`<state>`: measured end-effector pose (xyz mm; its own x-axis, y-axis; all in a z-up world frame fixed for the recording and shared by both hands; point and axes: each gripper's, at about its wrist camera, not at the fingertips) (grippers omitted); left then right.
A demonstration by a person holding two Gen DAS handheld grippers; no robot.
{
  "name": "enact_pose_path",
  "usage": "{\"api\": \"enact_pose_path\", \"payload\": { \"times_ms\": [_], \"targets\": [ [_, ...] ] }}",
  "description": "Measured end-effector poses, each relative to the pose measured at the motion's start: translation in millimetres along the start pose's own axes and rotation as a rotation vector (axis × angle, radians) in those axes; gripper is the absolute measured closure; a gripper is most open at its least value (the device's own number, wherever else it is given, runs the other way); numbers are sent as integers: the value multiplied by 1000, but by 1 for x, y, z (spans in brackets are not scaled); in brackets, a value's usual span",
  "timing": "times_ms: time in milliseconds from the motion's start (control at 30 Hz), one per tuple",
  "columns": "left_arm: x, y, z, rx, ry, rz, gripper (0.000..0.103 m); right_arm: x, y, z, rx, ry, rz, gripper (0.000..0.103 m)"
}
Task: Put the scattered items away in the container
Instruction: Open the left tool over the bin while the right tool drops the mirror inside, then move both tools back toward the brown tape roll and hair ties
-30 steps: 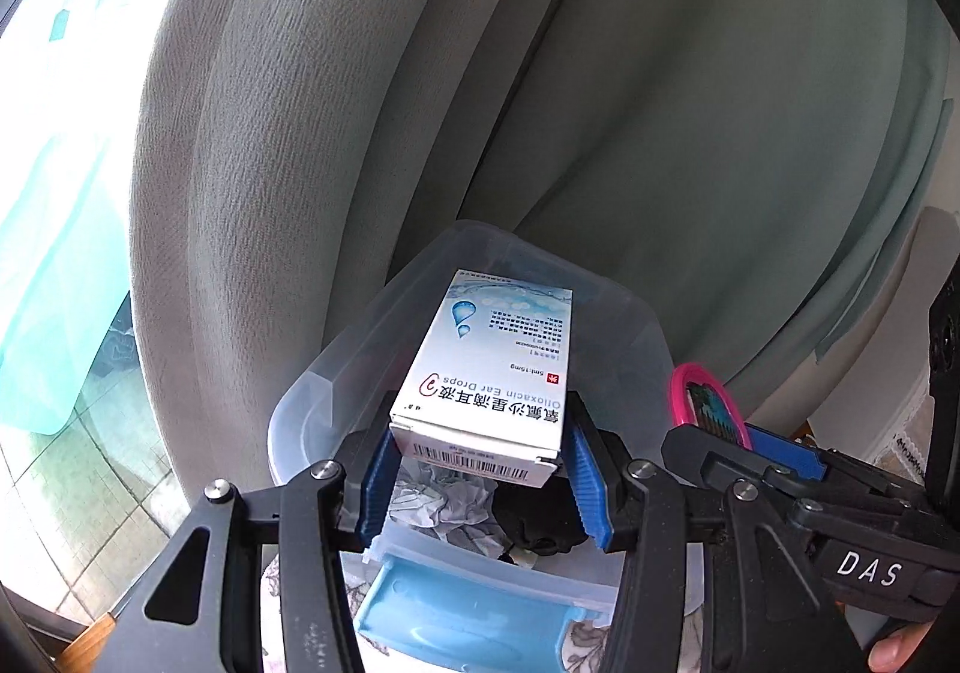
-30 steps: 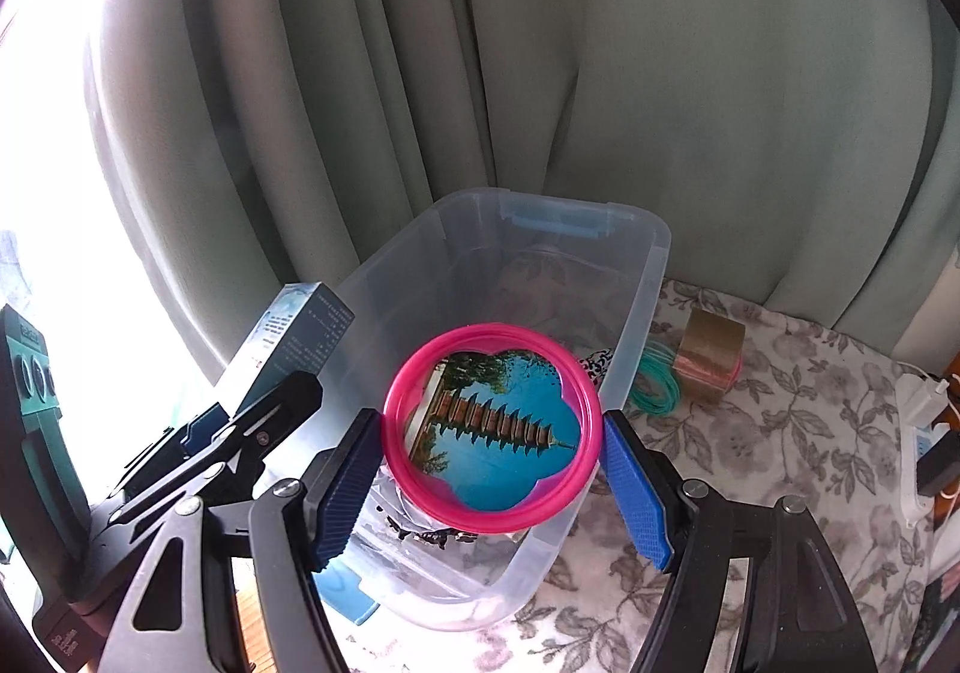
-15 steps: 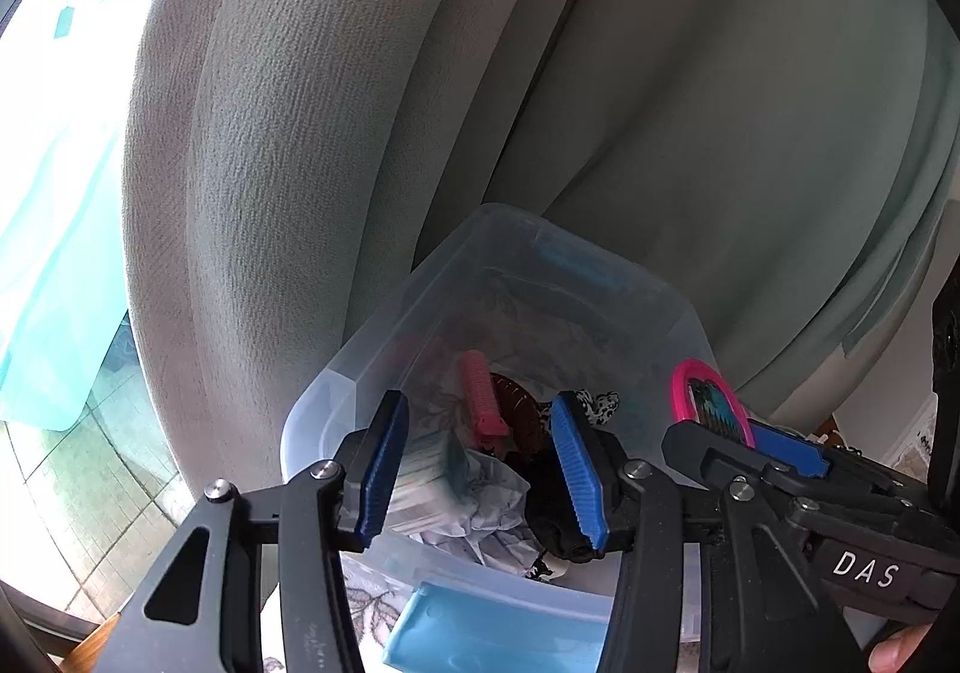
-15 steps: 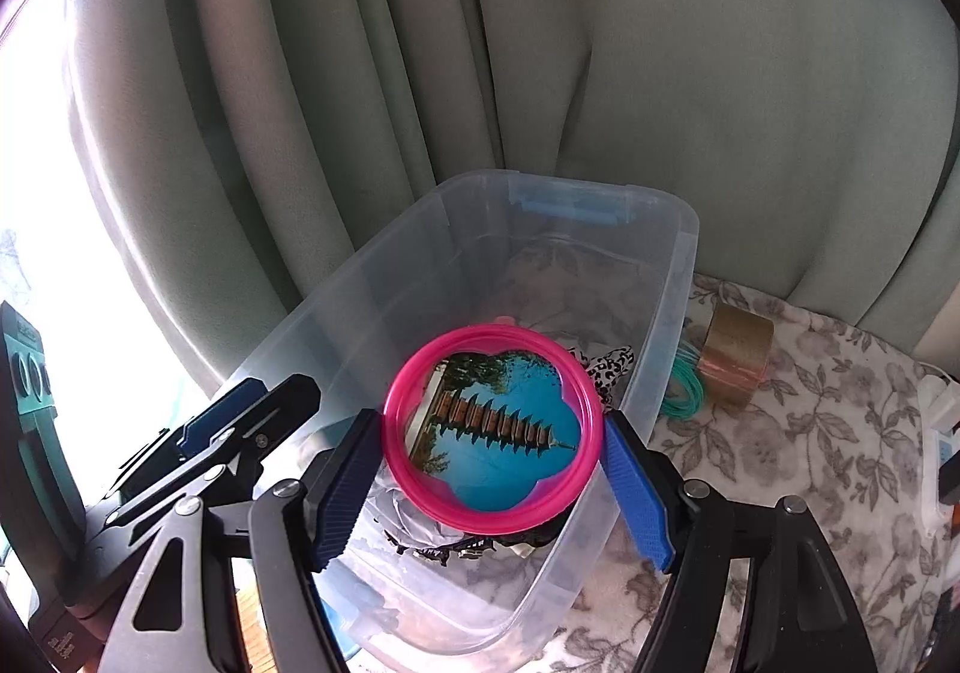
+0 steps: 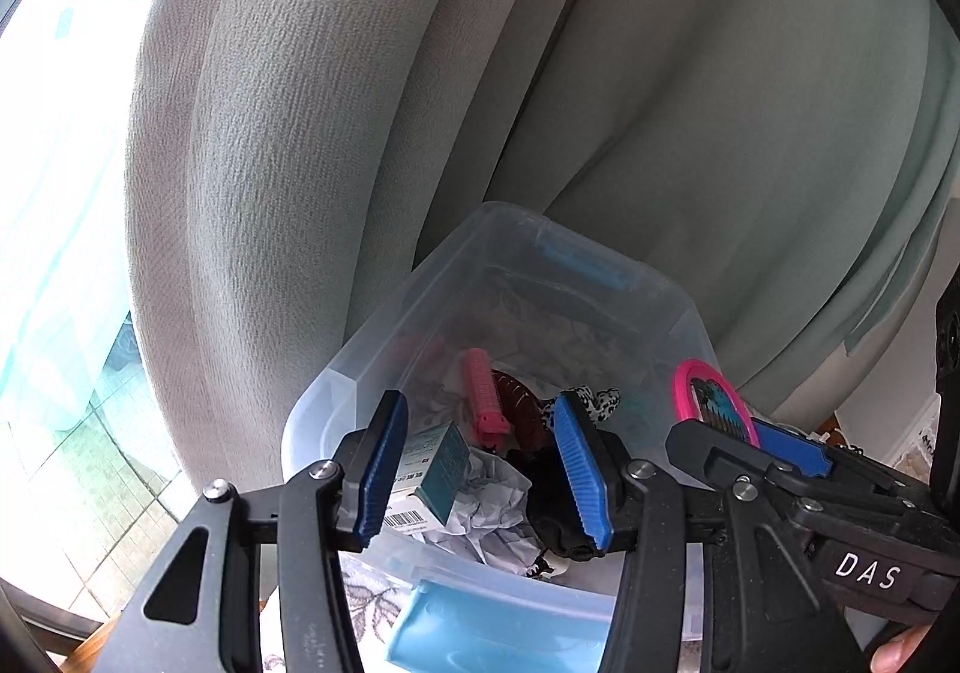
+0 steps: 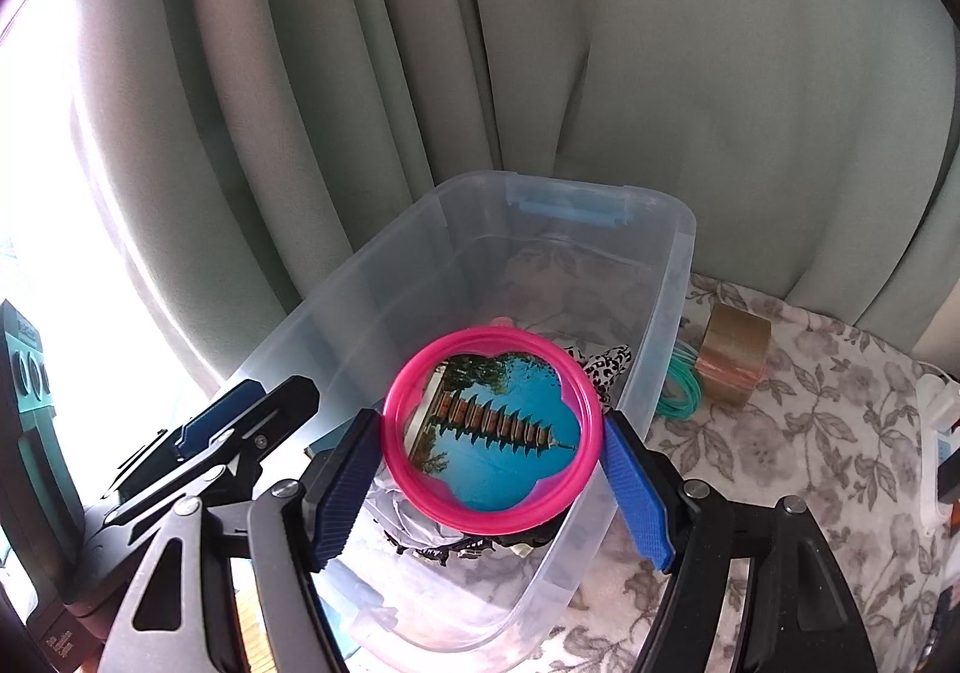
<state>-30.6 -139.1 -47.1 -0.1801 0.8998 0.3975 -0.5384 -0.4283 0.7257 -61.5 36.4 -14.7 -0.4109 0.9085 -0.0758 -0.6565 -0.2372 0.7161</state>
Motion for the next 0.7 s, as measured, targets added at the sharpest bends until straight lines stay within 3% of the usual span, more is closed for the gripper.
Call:
{"api": "enact_pose_path", "payload": {
  "times_ms": [700],
  "targets": [
    [44, 10, 57, 77, -35, -86, 50, 13, -4, 70, 123, -4, -33, 26]
  ]
}}
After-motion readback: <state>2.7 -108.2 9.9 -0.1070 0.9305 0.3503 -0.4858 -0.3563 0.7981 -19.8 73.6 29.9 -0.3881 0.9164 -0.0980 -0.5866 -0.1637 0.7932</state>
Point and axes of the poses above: each gripper's, at about its wrist camera, not at the fingertips, and z roughly against the way its jaws point, x to its right, y to its top, and after that the axes turned 6 degrees about z, right-handed
